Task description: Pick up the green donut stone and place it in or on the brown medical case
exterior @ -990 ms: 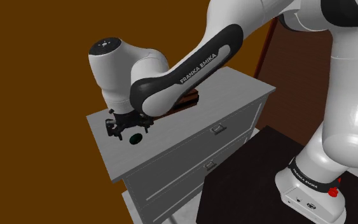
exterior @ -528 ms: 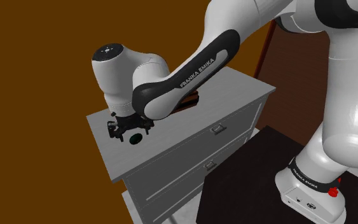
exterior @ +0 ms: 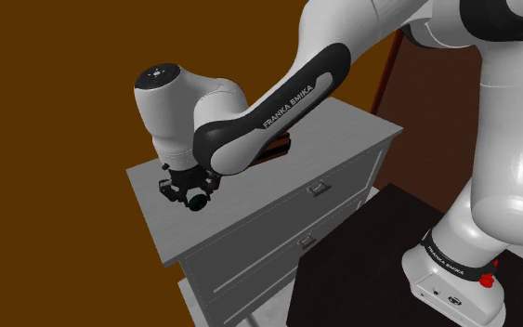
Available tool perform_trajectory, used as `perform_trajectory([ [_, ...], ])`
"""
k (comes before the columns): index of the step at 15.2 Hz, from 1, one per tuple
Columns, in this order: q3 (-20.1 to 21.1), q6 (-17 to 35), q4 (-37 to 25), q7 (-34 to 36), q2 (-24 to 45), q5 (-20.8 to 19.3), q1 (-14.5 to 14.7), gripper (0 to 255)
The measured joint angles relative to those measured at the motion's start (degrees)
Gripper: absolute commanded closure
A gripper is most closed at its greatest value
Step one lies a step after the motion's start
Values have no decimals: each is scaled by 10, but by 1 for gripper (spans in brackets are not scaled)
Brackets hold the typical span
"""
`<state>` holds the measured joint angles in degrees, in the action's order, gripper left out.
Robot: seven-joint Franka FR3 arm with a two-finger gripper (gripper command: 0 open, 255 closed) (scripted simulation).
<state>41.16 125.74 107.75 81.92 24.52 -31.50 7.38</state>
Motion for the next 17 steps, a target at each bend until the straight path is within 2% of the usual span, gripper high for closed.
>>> perform_trajectory([
  [6,1,-2,0,-1,-2,2,-1,255],
  [17,24,-58,-30,-36,-43,46,-16,255],
])
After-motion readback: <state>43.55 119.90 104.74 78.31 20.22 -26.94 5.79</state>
